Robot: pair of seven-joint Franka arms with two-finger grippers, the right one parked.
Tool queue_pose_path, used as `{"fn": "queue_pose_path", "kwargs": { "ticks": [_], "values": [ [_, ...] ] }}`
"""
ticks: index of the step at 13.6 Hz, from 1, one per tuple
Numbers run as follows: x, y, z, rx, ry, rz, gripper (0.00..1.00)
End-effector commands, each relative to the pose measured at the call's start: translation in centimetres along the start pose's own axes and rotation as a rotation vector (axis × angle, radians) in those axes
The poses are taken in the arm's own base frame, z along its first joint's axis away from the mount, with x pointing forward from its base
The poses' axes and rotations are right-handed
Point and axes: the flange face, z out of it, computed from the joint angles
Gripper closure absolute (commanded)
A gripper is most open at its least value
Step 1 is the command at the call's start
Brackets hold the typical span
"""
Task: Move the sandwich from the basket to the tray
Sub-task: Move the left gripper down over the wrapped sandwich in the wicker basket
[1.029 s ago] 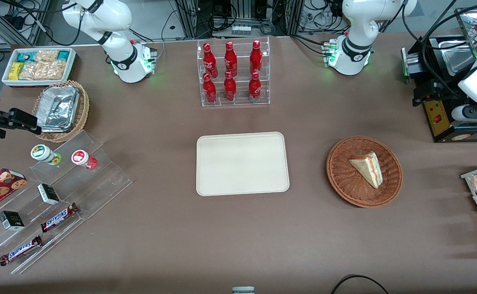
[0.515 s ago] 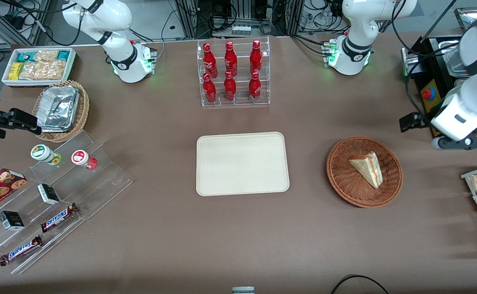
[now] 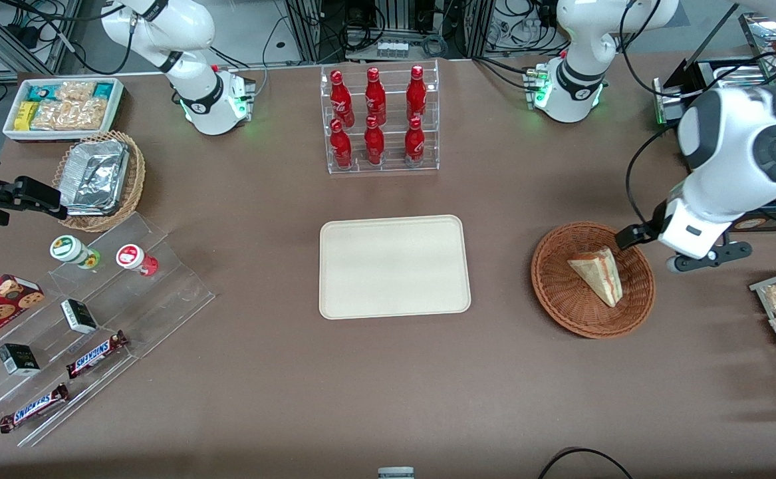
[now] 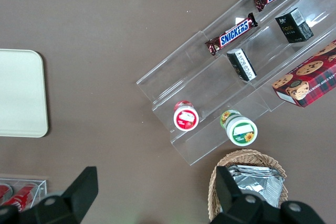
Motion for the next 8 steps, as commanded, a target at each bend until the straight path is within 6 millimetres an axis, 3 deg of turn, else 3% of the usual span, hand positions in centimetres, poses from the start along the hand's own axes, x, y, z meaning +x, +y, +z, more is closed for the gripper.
{"fn": "queue_pose_path", "kwargs": {
  "ticks": [1,4,8],
  "values": [
    [-0.7,1.5,2.5,-0.010,0.022,-0.159,0.00],
    [-0.4,2.2,5.2,-0.008,0.016,-0.303,0.00],
    [-1.1,2.2,8.2,-0.016,0.028,-0.310,0.00]
  ]
}}
